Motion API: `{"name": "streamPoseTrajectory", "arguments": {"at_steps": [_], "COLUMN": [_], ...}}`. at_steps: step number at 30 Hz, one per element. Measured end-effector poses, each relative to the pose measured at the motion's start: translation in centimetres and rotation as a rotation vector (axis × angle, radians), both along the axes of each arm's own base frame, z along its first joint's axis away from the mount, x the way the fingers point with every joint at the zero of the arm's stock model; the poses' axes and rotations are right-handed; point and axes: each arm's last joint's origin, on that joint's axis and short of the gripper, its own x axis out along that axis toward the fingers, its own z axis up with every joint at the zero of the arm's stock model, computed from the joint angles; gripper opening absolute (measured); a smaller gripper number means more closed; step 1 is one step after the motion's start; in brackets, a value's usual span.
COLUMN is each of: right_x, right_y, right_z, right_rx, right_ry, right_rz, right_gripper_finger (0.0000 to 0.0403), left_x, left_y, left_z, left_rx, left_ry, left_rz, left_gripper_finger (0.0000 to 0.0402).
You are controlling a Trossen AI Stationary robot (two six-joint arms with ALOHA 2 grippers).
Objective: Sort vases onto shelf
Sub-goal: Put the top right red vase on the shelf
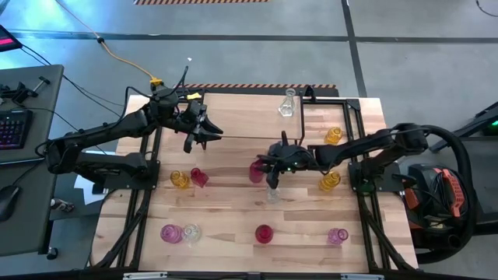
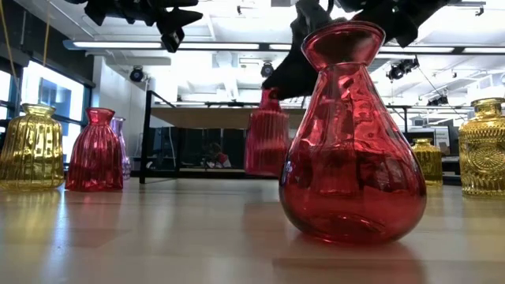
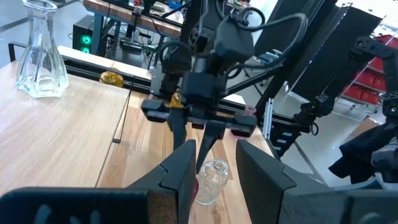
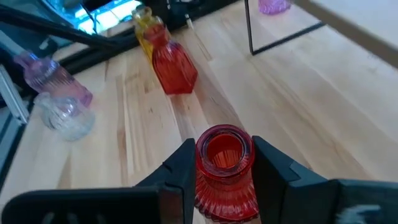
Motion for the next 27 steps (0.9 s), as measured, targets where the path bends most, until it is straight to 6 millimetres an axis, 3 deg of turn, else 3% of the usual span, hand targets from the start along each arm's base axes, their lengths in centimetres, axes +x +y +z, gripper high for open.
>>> {"name": "streamPoseTrajectory", "arguments": {"at_steps": [6,14,20,23,27], "right_x": [0.9,1.7,1.9,1.9,1.6], "right_y": [-0.8,-2.8,-4.1,-4.8,-6.2], "right_z": [2.9,9.2,13.0,14.2,14.3], "right_rx": [-0.012,-0.065,-0.099,-0.133,-0.131], "right_ry": [0.046,0.109,0.051,0.017,0.029], "right_rz": [-0.013,-0.006,0.01,0.008,-0.028], "right_gripper_finger": [0.009,0.0091,0.0091,0.0091,0.0092], "left_x": [0.0,0.0,0.0,0.0,0.0], "left_y": [0.0,0.0,0.0,0.0,0.0], "left_z": [0.0,0.0,0.0,0.0,0.0], "left_rx": [0.0,0.0,0.0,-0.001,-0.002], "left_ry": [0.0,0.0,0.0,0.002,0.004], "left_rz": [0.0,0.001,0.001,0.001,0.001], "left_gripper_finger": [0.0107,0.0107,0.0107,0.0107,0.0107]}}
